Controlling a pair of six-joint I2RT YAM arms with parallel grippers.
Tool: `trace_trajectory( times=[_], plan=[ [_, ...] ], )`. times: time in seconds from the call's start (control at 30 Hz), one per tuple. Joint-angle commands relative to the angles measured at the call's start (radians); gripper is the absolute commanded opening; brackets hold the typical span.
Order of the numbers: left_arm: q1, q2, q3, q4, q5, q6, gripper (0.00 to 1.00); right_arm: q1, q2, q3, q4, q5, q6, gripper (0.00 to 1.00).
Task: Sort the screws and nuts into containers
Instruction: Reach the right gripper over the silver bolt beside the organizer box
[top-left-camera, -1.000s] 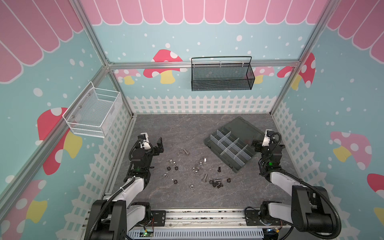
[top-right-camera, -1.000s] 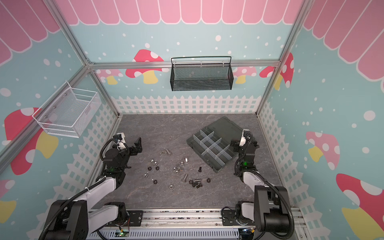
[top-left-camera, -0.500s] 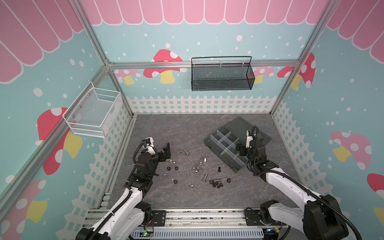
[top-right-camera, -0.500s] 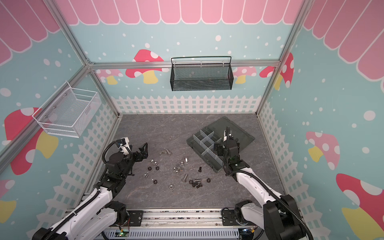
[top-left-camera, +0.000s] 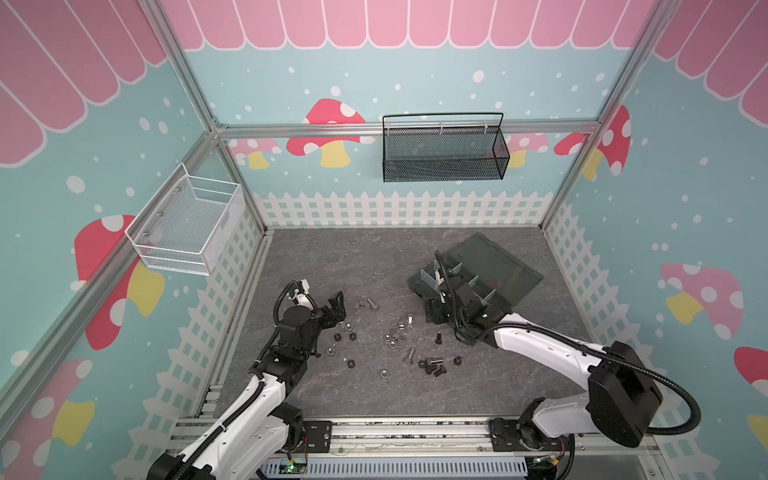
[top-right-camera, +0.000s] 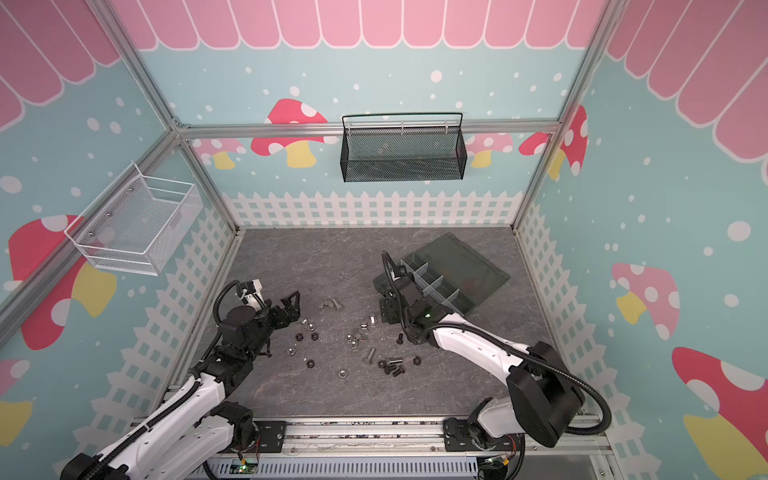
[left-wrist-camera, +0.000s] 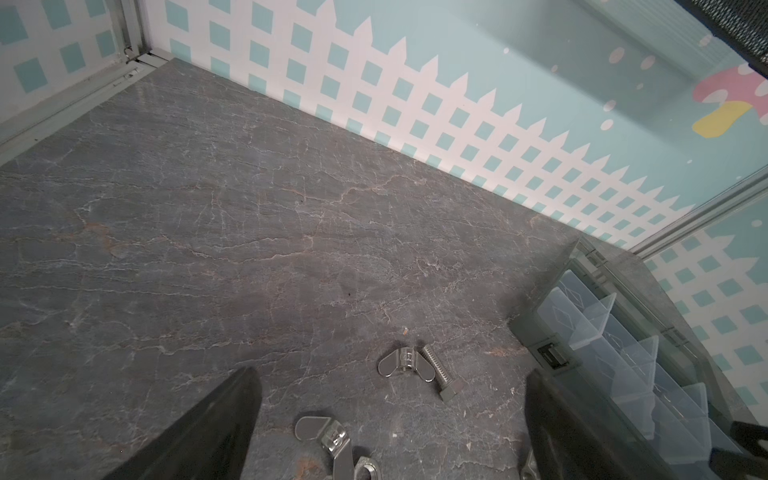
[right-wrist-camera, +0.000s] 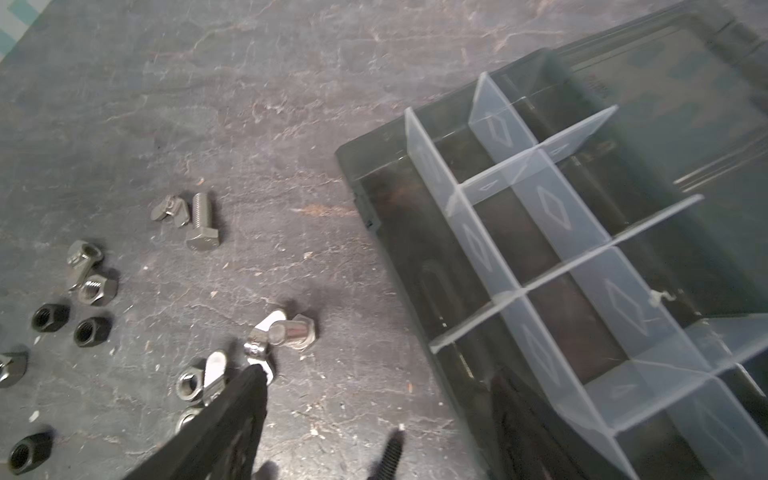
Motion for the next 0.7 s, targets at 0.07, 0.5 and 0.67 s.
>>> trace_trajectory(
  times=[0.07,0.5,0.67],
  plan=[
    [-0.004,-0.039,0.018,-0.045,-0.010,-0.021,1.00,0.054,0.120,0.116,-0.086,-0.104,0.073,0.66],
    [-0.004,-0.058,-0.012,-0.044,-0.027,-0.010,1.00,0.062,0.364,0.277,-0.195,-0.096,0.121,0.53],
    [-0.004,-0.062,-0.019,-0.039,-0.034,-0.008,1.00,0.062,0.405,0.289,-0.192,-0.110,0.129,0.40]
  ],
)
